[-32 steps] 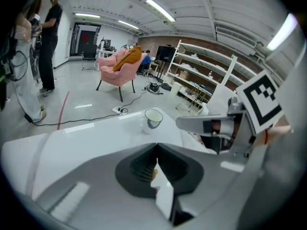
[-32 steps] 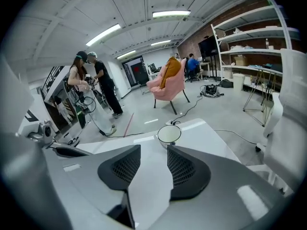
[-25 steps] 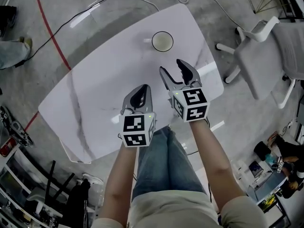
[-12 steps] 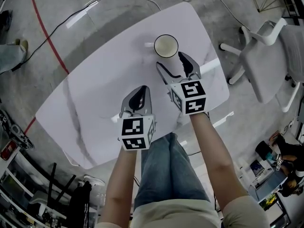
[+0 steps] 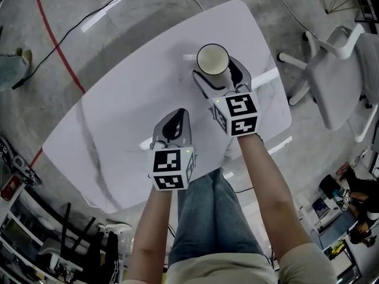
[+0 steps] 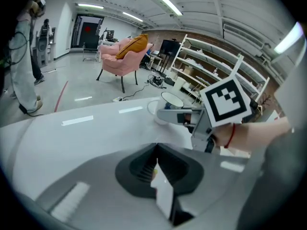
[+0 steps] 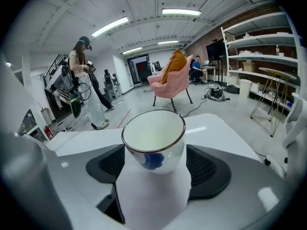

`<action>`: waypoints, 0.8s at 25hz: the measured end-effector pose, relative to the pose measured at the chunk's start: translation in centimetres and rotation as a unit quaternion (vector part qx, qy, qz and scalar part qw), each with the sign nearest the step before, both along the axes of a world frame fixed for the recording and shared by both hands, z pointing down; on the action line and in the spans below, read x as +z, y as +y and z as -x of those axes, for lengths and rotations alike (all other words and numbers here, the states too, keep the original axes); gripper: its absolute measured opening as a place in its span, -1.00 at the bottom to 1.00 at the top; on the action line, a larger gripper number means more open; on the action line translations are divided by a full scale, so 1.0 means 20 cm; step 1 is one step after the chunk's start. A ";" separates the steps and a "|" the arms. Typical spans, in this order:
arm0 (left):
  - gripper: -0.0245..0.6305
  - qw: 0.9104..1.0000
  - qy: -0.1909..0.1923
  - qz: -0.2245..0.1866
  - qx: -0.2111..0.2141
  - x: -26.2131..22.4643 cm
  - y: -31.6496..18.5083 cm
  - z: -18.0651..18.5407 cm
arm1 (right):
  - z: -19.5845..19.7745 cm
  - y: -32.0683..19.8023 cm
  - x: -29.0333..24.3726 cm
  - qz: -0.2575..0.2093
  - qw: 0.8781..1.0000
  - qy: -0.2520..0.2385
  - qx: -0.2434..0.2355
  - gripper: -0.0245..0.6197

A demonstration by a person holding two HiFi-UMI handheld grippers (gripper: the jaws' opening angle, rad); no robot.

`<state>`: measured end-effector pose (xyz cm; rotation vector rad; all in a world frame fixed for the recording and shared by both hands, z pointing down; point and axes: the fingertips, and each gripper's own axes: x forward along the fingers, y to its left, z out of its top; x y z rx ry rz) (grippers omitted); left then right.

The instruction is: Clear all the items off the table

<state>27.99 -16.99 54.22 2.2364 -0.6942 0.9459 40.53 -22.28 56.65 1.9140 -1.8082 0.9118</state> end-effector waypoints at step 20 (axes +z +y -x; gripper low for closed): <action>-0.90 1.000 -0.021 0.018 0.005 0.14 0.01 0.09 | -0.01 -0.16 0.03 -0.066 0.998 0.020 -0.015 0.39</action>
